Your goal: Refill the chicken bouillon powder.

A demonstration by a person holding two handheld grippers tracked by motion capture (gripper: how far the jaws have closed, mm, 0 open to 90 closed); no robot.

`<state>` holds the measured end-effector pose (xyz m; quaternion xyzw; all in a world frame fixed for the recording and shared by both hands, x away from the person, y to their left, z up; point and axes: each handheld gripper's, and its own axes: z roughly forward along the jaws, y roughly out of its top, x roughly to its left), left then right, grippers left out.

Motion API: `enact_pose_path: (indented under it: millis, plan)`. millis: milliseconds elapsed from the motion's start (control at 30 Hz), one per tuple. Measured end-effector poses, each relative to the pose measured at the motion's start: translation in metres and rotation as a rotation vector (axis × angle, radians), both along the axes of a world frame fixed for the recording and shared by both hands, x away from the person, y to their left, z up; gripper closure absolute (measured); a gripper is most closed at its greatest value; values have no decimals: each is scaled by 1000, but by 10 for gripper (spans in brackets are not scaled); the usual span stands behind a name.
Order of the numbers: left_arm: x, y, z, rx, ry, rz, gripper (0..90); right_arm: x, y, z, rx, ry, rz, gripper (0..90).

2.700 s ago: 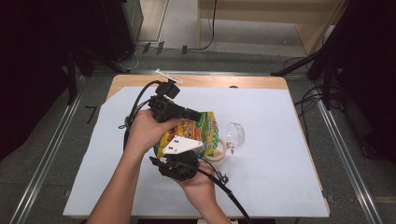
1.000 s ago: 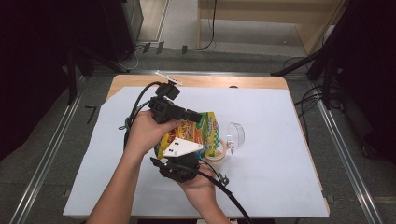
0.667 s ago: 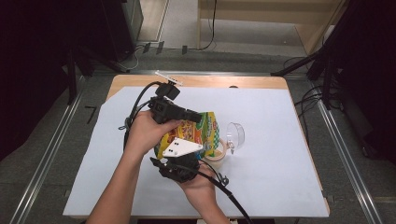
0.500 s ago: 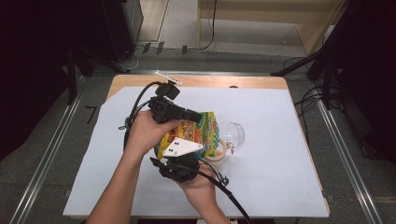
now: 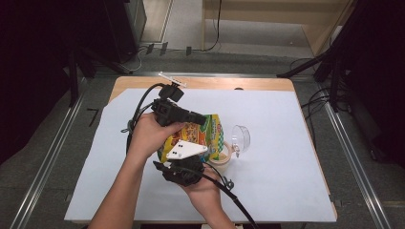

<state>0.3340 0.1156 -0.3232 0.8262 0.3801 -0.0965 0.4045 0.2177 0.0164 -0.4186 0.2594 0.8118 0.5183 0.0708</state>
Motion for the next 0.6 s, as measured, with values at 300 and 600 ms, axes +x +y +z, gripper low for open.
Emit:
enact_pose_path:
  millis: [300,600]
  plan:
    - [1,1,0,-5,3,5,754,-1,0,1,-7,-12,1,700]
    - [-4,-2,3,14,-27,-5,765,1,1,-1,-11,-16,1,708]
